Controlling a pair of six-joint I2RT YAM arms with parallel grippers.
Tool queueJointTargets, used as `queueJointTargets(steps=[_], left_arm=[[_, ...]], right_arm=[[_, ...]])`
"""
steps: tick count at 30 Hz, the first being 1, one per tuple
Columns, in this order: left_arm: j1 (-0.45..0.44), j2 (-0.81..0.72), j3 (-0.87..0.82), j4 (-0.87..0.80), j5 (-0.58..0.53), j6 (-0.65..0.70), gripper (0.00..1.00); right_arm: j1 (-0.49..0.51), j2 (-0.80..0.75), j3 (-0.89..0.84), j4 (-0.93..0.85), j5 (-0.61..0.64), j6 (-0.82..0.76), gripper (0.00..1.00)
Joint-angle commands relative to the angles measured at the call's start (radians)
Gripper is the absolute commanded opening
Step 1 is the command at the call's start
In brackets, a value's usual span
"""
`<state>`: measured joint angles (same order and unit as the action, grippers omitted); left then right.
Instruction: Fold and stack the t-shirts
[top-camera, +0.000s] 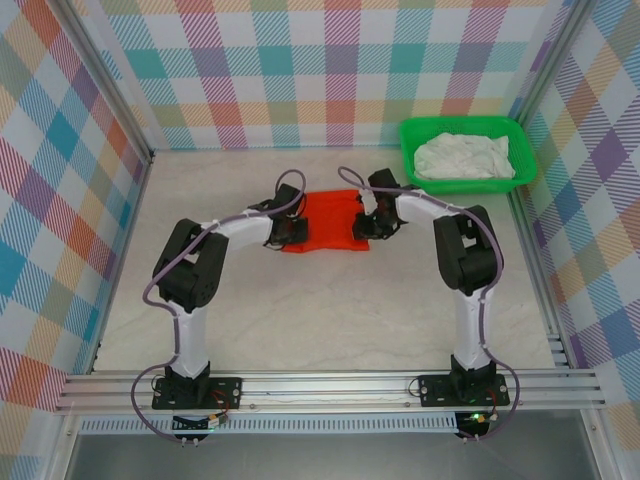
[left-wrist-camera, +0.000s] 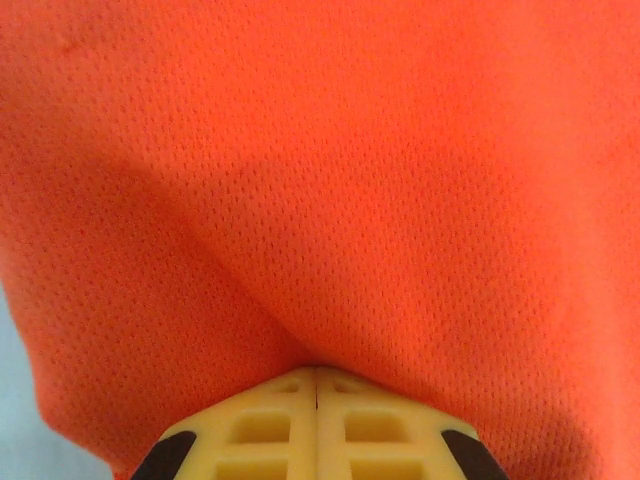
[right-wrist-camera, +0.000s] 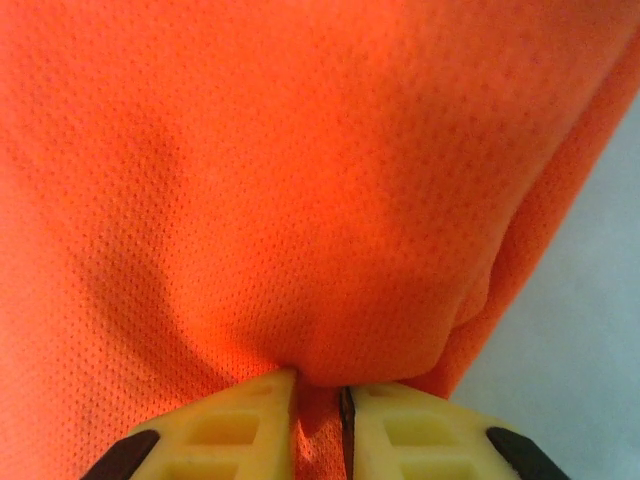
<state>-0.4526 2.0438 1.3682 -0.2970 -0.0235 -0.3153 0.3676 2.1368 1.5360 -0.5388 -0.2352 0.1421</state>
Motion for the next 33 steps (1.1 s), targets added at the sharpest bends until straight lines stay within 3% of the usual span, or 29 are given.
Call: queueJointTargets(steps=[1, 8, 16, 20, 23, 27, 28, 30, 33], left_arm=[[0.049, 0.127, 0.104, -0.169, 0.02, 0.077, 0.0], [0.099, 0.331, 0.481, -0.37, 0.042, 0.217, 0.0], [0.137, 0.614, 1.05, -0.668, 0.034, 0.325, 0.0], [0.146, 0.623, 1.117, -0.674, 0.04, 0.327, 0.0], [0.146, 0.575, 1.111, -0.651, 0.062, 0.316, 0.16], [0.146, 0.463, 1.113, -0.611, 0.112, 0.311, 0.49], [0.146, 0.427, 1.116, -0.597, 0.118, 0.31, 0.62], [0.146, 0.353, 1.119, -0.571, 0.122, 0.31, 1.0], [0.146, 0.229, 1.118, -0.537, 0.11, 0.313, 1.0]], right_arm=[[-0.04, 0.109, 0.109, -0.071, -0.006, -0.007, 0.2], [-0.094, 0.306, 0.471, -0.216, -0.057, -0.01, 0.2], [-0.109, 0.501, 0.813, -0.347, -0.094, 0.012, 0.21], [-0.113, 0.528, 0.865, -0.351, -0.105, 0.025, 0.22], [-0.114, 0.513, 0.884, -0.348, -0.114, 0.017, 0.27], [-0.12, 0.45, 0.909, -0.347, -0.124, -0.009, 0.34], [-0.122, 0.425, 0.915, -0.349, -0.124, -0.016, 0.35], [-0.127, 0.372, 0.926, -0.358, -0.124, -0.031, 0.36], [-0.13, 0.273, 0.927, -0.375, -0.119, -0.052, 0.4]])
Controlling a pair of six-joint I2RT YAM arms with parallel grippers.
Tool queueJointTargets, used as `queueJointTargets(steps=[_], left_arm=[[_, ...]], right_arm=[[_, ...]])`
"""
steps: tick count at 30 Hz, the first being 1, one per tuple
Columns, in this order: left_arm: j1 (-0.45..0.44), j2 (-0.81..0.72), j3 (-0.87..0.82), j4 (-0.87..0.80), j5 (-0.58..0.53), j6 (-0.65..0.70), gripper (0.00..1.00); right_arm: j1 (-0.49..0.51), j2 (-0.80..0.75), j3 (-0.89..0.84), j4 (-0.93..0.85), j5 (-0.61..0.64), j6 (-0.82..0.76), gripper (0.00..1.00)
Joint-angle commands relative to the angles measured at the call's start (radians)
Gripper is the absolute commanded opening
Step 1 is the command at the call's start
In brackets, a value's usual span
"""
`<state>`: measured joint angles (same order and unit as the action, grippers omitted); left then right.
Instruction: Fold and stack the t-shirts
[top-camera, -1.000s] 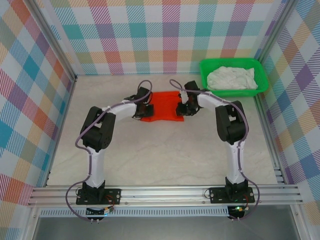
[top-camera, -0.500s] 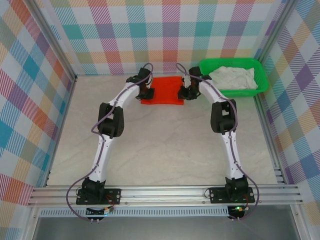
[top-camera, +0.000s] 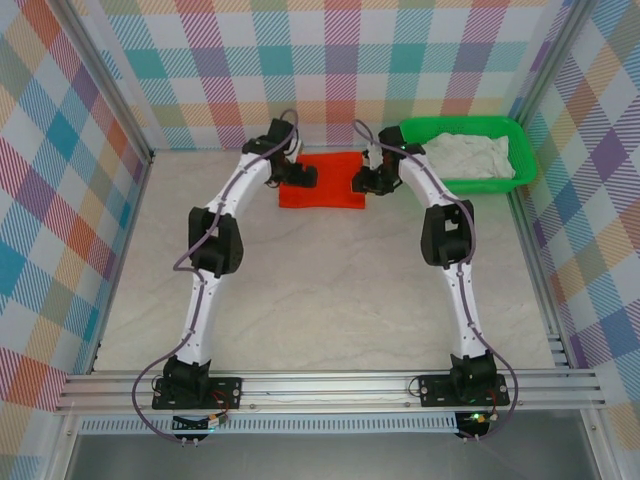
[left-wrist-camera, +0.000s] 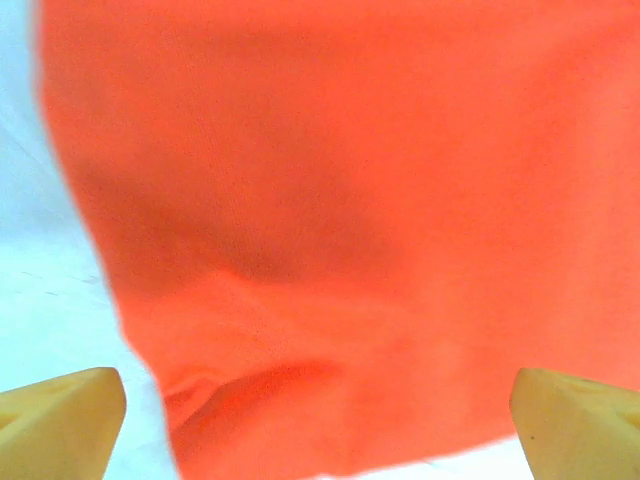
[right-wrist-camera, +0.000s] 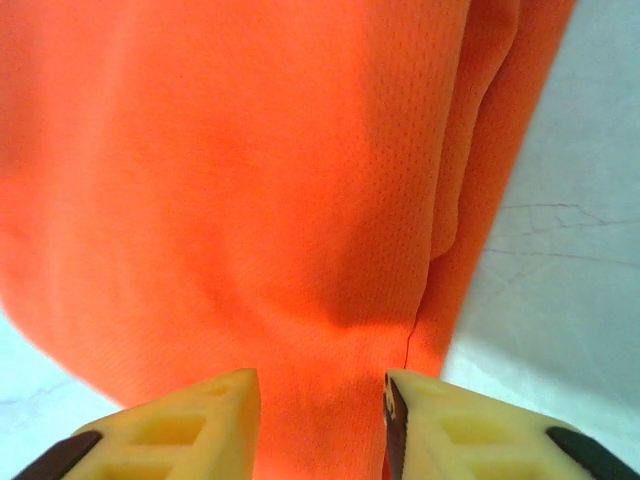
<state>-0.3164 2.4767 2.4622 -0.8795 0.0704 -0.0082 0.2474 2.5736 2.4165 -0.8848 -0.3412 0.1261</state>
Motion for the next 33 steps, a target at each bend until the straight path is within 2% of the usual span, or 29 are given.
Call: queueJointTargets(steps=[1, 5, 6, 7, 8, 12, 15, 20, 23, 25, 28, 33], left_arm=[[0.01, -0.246, 0.023, 0.052, 0.007, 0.008, 1.0], [0.01, -0.413, -0.058, 0.071, -0.037, 0.019, 1.0], [0.01, -0.476, -0.119, 0.096, -0.05, 0.024, 1.0], [0.01, -0.544, -0.2, 0.13, -0.064, 0.026, 1.0], [0.01, -0.609, -0.281, 0.175, -0.075, 0.03, 1.0], [0.01, -0.92, -0.706, 0.414, -0.149, 0.038, 1.0], [0.01, -1.167, -1.022, 0.628, -0.246, 0.036, 1.0], [0.011, -1.53, -1.554, 0.964, -0.49, 0.063, 1.0], [0.011, -1.679, -1.786, 1.07, -0.517, 0.112, 1.0], [0.011, -1.738, -1.919, 1.122, -0.535, 0.113, 1.0], [0.011, -1.735, -2.048, 1.177, -0.565, 0.1, 1.0], [0.021, -1.559, -2.216, 1.485, -0.632, 0.093, 1.0]], right_arm=[[-0.01, -0.199, 0.042, -0.038, -0.013, -0.044, 0.41], [-0.009, -0.36, -0.058, -0.041, -0.03, -0.057, 0.46], [-0.008, -0.407, -0.12, -0.023, -0.033, -0.057, 0.56], [-0.008, -0.468, -0.189, 0.003, -0.034, -0.057, 0.89], [-0.008, -0.514, -0.259, 0.033, -0.035, -0.056, 0.99], [-0.008, -0.741, -0.577, 0.181, -0.019, -0.04, 0.99], [-0.008, -0.888, -0.807, 0.278, 0.018, -0.034, 0.99], [-0.009, -1.127, -1.204, 0.473, 0.145, -0.042, 0.99], [-0.011, -1.237, -1.401, 0.597, 0.229, -0.047, 0.99], [-0.013, -1.302, -1.516, 0.678, 0.28, -0.049, 0.99], [-0.017, -1.358, -1.645, 0.777, 0.337, -0.063, 0.99], [-0.019, -1.401, -1.842, 1.005, 0.393, -0.126, 0.99]])
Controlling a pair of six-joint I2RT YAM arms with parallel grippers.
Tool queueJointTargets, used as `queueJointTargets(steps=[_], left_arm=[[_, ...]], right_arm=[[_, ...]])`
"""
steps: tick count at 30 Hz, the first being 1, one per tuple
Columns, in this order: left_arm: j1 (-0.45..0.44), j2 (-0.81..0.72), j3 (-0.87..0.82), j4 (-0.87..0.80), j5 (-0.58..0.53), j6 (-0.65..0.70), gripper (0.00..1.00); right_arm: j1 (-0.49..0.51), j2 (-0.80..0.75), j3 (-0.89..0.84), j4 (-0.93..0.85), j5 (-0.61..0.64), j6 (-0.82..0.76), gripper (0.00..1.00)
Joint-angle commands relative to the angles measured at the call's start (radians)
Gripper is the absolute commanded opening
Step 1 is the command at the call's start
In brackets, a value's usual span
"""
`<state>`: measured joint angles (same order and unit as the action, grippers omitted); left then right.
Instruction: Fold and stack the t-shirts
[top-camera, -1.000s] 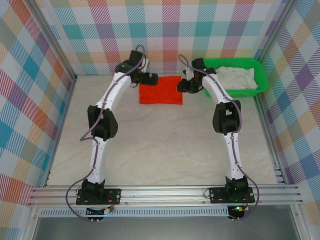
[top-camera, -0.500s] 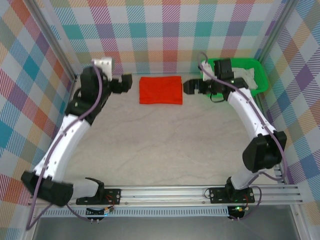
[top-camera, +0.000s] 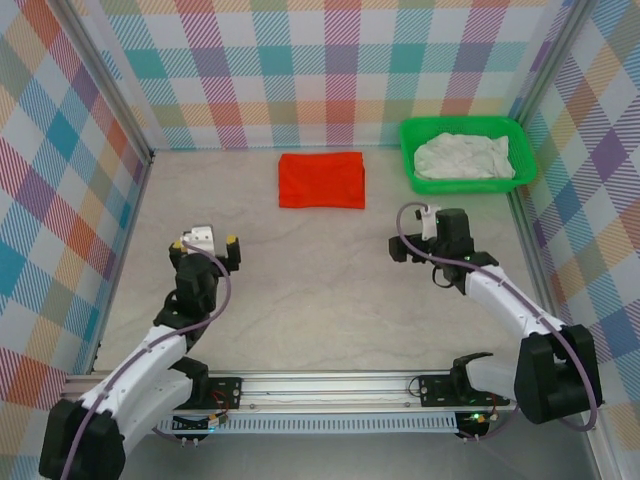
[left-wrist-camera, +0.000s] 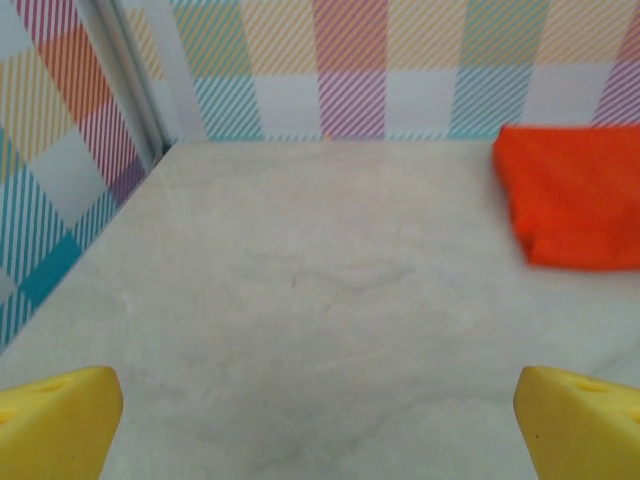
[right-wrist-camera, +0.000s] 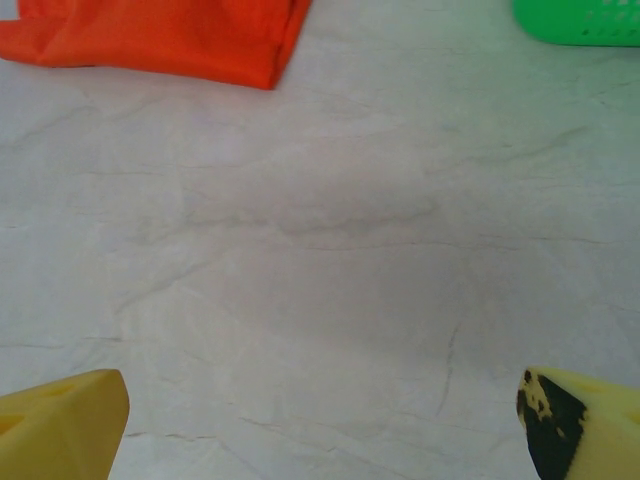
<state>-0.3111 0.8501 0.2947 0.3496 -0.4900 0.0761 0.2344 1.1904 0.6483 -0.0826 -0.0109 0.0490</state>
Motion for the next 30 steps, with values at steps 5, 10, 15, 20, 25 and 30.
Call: queueJointTargets(steps=[5, 10, 15, 20, 25, 30], left_arm=[[0.034, 0.404, -0.058, 0.515, -0.064, 0.07, 0.99], [0.043, 0.556, 0.035, 0.523, 0.081, 0.096, 1.0], [0.117, 0.655, 0.026, 0.621, 0.167, 0.017, 1.0], [0.194, 0.715, 0.092, 0.539, 0.352, -0.004, 1.0], [0.233, 0.727, 0.119, 0.499, 0.414, -0.028, 1.0], [0.234, 0.729, 0.122, 0.499, 0.409, -0.029, 1.0]], right_arm=[[-0.025, -0.018, -0.191, 0.362, 0.114, -0.075, 0.99], [-0.057, 0.003, -0.301, 0.568, 0.12, -0.076, 0.99], [-0.107, 0.034, -0.357, 0.781, 0.098, -0.092, 0.99], [-0.176, 0.173, -0.343, 0.942, 0.006, -0.084, 0.99], [-0.218, 0.339, -0.242, 0.913, -0.079, -0.071, 0.99], [-0.253, 0.346, -0.231, 0.894, -0.094, -0.039, 0.99]])
